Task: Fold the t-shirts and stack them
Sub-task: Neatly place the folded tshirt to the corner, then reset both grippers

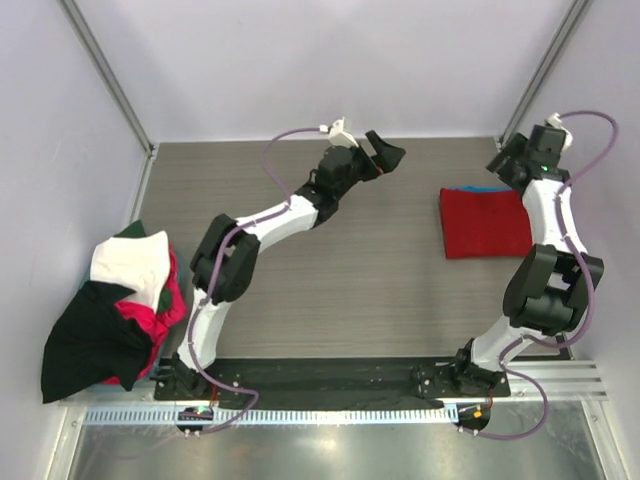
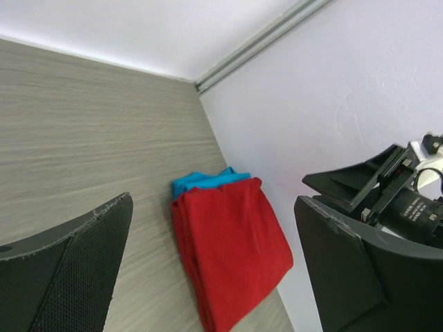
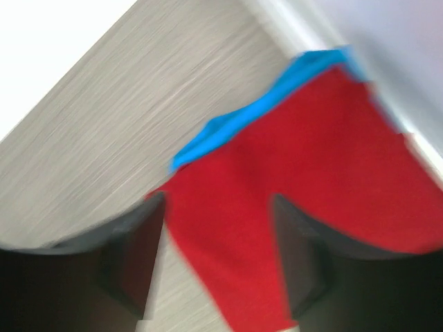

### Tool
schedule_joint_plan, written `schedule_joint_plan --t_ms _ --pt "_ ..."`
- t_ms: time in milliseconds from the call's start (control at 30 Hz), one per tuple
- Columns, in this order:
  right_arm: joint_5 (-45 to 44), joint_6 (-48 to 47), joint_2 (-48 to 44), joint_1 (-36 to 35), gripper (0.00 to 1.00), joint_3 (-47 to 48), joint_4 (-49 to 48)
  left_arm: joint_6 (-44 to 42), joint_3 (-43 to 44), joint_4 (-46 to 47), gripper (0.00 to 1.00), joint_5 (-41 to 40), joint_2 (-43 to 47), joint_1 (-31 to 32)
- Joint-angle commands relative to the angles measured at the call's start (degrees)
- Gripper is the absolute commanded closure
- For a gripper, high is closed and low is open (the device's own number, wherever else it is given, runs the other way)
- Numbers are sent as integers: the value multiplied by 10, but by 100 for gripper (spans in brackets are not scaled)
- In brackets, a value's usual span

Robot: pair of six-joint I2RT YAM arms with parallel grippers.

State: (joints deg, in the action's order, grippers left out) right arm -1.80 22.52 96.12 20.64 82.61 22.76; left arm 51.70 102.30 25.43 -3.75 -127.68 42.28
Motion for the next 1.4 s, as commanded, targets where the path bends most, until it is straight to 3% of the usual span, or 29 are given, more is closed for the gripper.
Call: schedule_joint_plan --t_ms 0,233,367,500,533,767,867,1033,1200,1367 --pt "-10 -36 -58 -70 27 -16 5 -12 -93 -25 0 34 73 -22" --pt "-5 -38 -100 -157 25 -68 -9 -22 -272 -90 0 36 227 -72" --pt "-12 -40 -132 -242 25 -129 -46 -63 -349 -158 0 -12 335 -78" --pt "-21 -20 -189 -322 11 -220 -124 -93 -405 -231 0 -88 414 -80" --pt "-42 -20 -216 -353 5 -257 -159 -104 -435 -237 1 -105 428 -80" --pt "-135 -21 -276 -497 4 -373 -257 -148 -587 -228 1 -148 552 -80" --pt "-195 -23 -304 -547 4 -433 -292 -129 -647 -196 1 -150 612 -79" --pt "-190 -8 -353 -553 4 -567 -419 -121 -841 -20 0 -116 737 -65" --pt "-210 14 -347 -552 1 -618 -484 -187 -849 -18 0 -148 768 -65" --pt "-196 28 -297 -552 1 -594 -487 -172 -838 -29 1 -186 742 -66"
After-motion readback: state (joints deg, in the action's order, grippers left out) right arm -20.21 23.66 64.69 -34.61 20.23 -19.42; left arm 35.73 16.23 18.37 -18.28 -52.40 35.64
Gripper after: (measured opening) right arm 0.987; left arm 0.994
